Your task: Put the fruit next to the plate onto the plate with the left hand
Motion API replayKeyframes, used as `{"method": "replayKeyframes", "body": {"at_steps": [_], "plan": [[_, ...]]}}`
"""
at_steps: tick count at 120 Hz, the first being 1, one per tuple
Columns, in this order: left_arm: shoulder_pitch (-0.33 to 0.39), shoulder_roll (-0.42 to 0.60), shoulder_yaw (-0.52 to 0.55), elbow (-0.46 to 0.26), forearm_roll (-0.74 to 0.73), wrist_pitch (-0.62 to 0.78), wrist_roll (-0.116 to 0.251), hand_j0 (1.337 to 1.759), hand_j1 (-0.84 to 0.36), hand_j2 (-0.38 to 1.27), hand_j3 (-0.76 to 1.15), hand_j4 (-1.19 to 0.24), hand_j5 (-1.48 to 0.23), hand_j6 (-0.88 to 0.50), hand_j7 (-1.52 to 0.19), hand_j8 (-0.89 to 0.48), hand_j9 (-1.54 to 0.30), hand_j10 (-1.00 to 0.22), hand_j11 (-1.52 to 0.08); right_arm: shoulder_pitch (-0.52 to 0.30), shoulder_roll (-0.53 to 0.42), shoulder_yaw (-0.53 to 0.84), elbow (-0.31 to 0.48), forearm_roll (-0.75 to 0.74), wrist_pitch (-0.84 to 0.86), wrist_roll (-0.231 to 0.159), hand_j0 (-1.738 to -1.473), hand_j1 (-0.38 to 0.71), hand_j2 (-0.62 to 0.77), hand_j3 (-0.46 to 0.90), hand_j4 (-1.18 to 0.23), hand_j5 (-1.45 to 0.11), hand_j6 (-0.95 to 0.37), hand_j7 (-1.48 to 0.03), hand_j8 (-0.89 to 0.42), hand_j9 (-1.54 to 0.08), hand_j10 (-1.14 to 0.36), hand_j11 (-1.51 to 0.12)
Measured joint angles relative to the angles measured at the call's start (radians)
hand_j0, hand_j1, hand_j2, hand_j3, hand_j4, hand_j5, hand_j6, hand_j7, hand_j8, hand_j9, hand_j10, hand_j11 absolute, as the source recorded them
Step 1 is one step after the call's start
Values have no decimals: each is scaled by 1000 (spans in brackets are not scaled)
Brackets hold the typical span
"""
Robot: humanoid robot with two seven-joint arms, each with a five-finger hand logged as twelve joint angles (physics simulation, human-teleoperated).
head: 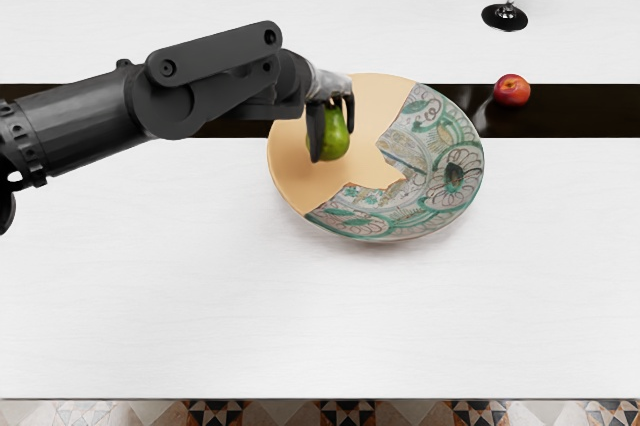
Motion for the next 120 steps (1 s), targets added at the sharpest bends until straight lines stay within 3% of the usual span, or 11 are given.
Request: {"method": "replayKeyframes", "body": {"at_steps": [25,43,58,80,120], "plan": [[0,0,-10,0,-10,-4,2,1658,82,124,0,-239,-321,-199,-318,-204,-316,-242,-316,-8,0,0,0,0,0,0,-1658,-349,0,0,0,0,0,0,0,0,0,0],[-7,10,-17,0,-168,-9,8,1658,208,62,0,-127,-169,-108,-168,-110,-166,-128,-166,-9,0,0,0,0,0,0,-1658,-349,0,0,0,0,0,0,0,0,0,0],[-4,81,-62,-1,-250,-72,12,1658,261,36,0,-80,-105,-70,-104,-71,-103,-80,-103,-9,0,0,0,0,1,0,-1658,-349,0,0,0,0,-1,0,0,0,0,0],[0,251,-107,-4,-455,-219,50,1658,298,17,0,-46,-60,-43,-59,-43,-59,-46,-59,-9,0,-1,0,0,1,0,-1658,-349,0,0,0,0,-1,0,0,0,0,0],[47,525,-130,-11,-587,-261,58,1658,319,7,0,-28,-34,-27,-34,-27,-34,-27,-34,-9,0,-1,1,-1,1,0,-1658,-349,0,0,0,0,-1,0,0,0,0,0]]}}
